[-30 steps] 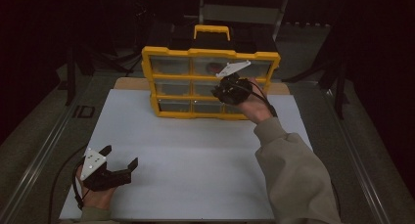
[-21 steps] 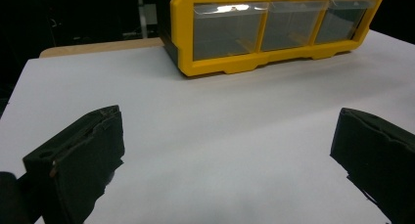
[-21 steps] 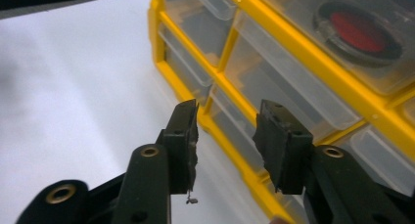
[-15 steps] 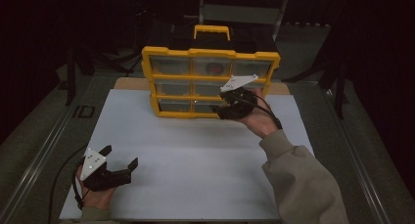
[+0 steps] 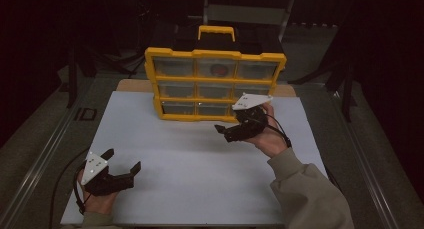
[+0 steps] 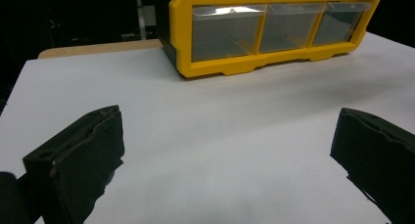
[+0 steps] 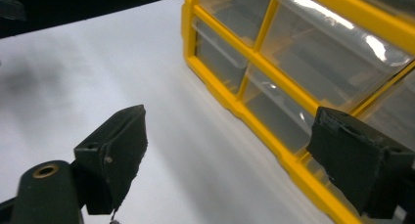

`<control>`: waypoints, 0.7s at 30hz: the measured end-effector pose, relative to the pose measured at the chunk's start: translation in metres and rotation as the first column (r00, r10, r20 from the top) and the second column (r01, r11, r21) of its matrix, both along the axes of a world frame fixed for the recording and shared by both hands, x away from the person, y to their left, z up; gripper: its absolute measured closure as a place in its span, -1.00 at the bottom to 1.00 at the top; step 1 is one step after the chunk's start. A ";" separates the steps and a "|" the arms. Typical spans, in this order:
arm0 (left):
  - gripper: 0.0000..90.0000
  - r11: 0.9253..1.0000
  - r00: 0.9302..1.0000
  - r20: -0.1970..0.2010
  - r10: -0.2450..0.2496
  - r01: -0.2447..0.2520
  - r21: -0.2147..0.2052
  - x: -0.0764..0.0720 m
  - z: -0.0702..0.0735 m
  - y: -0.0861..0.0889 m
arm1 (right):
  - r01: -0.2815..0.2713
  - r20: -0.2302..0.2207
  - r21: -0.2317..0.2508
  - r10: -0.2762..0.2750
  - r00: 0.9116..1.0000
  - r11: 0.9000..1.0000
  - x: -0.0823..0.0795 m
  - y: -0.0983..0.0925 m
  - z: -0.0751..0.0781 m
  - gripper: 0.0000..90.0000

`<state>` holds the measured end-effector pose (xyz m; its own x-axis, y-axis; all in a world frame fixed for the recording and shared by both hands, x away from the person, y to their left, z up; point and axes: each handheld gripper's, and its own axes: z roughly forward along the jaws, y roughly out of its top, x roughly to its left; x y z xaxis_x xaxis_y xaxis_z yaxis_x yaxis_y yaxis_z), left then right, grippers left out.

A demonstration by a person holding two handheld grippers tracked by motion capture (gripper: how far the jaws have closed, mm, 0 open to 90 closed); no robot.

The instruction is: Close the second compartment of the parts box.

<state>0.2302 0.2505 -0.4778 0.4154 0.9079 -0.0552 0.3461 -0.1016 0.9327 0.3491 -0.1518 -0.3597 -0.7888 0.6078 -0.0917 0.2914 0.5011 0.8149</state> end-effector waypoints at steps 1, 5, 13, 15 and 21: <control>-1.00 1.000 1.000 0.001 0.002 -0.002 -0.001 0.000 0.000 0.000 | -0.002 -0.004 0.007 0.002 1.000 1.000 -0.002 -0.001 -0.002 -0.72; -1.00 1.000 1.000 0.001 0.003 -0.003 -0.002 -0.001 0.000 0.001 | 0.002 -0.002 0.026 -0.002 1.000 1.000 -0.009 -0.008 -0.010 -0.75; -1.00 1.000 1.000 0.004 -0.006 0.006 -0.011 -0.001 0.001 0.003 | 0.059 0.045 0.042 -0.060 0.997 0.997 -0.025 -0.021 -0.028 -0.77; -1.00 1.000 1.000 0.004 -0.010 0.010 -0.017 -0.001 0.001 0.004 | 0.070 0.053 0.055 -0.073 0.996 0.996 -0.031 -0.024 -0.031 -0.77; -1.00 1.000 1.000 0.008 -0.021 0.022 -0.020 -0.001 0.001 0.005 | 0.090 0.081 0.079 -0.096 0.992 0.993 -0.045 -0.038 -0.040 -0.76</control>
